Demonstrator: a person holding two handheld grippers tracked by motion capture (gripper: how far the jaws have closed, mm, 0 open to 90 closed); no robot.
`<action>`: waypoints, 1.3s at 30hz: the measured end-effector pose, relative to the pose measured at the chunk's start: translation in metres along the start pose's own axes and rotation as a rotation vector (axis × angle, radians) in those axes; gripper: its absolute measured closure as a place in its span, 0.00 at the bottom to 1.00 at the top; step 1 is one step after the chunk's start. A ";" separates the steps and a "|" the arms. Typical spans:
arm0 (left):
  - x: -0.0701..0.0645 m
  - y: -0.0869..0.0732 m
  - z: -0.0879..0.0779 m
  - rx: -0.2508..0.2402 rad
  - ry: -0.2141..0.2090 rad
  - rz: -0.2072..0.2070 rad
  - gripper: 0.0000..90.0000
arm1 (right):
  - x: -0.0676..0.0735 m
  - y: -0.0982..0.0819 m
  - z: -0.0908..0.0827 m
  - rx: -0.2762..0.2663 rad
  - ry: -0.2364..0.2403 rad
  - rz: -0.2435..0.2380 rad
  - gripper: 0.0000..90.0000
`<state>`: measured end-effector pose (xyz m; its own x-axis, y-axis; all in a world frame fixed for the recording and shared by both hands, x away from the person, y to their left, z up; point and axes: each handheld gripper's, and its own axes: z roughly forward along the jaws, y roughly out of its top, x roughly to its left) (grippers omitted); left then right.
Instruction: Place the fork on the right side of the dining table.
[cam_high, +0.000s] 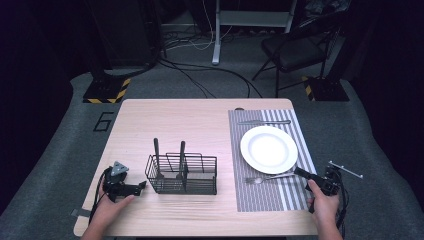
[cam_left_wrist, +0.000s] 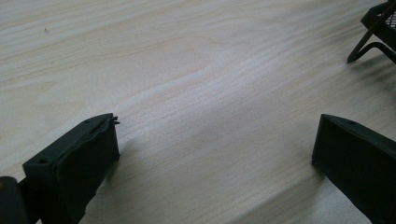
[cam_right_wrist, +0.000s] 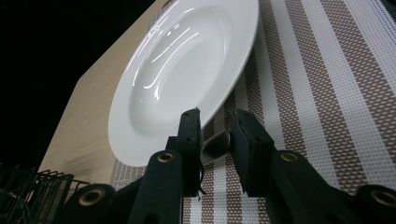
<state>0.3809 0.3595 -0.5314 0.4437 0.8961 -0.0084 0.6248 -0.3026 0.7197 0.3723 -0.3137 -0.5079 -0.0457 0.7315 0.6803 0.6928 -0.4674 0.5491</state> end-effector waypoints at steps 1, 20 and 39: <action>0.000 0.000 0.000 0.000 0.002 0.001 0.00 | -0.001 0.000 0.000 -0.001 -0.004 0.005 0.81; 0.000 0.000 0.000 0.000 0.000 0.000 0.00 | -0.011 -0.003 -0.001 0.023 -0.103 0.041 0.82; 0.000 0.000 0.000 0.000 0.002 0.000 0.00 | 0.018 0.002 -0.007 -0.048 -0.173 -0.188 0.64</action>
<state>0.3809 0.3595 -0.5313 0.4425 0.8967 -0.0070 0.6247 -0.3026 0.7198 0.3678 -0.3050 -0.4912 -0.0438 0.8797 0.4735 0.6490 -0.3353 0.6829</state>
